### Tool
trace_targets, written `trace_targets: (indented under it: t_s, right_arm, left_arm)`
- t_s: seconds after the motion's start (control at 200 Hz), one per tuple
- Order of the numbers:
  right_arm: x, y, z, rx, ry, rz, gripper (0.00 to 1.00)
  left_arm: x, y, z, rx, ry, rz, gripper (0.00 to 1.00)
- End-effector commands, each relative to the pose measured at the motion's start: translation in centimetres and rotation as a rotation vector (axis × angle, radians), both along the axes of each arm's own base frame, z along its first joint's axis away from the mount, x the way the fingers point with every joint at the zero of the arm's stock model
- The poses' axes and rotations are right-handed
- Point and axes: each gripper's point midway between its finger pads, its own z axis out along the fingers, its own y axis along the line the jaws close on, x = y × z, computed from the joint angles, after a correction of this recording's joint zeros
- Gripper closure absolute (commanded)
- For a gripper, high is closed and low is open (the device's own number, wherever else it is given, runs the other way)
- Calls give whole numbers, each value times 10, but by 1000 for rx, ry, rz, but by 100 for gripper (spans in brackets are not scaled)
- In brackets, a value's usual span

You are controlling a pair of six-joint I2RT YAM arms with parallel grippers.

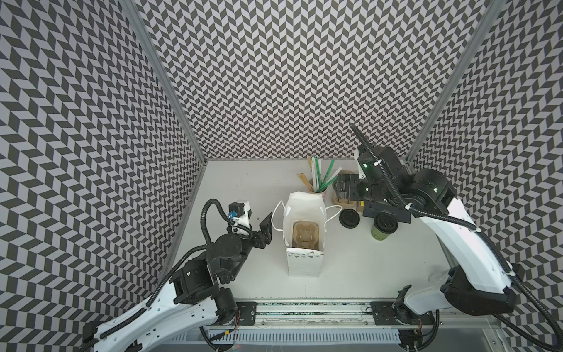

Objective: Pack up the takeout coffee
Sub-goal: 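Raise the right gripper toward the black lids while left gripper nears the bag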

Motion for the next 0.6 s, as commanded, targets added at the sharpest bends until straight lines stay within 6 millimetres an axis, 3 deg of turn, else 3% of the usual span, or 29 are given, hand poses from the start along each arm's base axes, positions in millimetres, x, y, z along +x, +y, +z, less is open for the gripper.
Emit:
trace_targets:
  t_s: [0.0, 0.18, 0.446, 0.541, 0.596]
  right_arm:
    - [2, -9, -5, -37, -31, -20, 8]
    - [-7, -24, 0, -38, -62, -32, 5]
    - [-5, -49, -18, -76, -61, -91, 1]
    - [-5, -54, -20, -69, -59, -96, 1]
    - [-6, -58, -22, -72, -58, -105, 1]
  left_arm:
    - [-12, -32, 16, -25, -38, -181, 24]
    - [-12, -23, 32, -47, -38, -150, 24]
    - [-42, 1, 76, -211, -143, -238, 21]
    - [-47, -8, 76, -199, -128, -295, 19]
    - [-39, -23, 63, -136, -77, -299, 19]
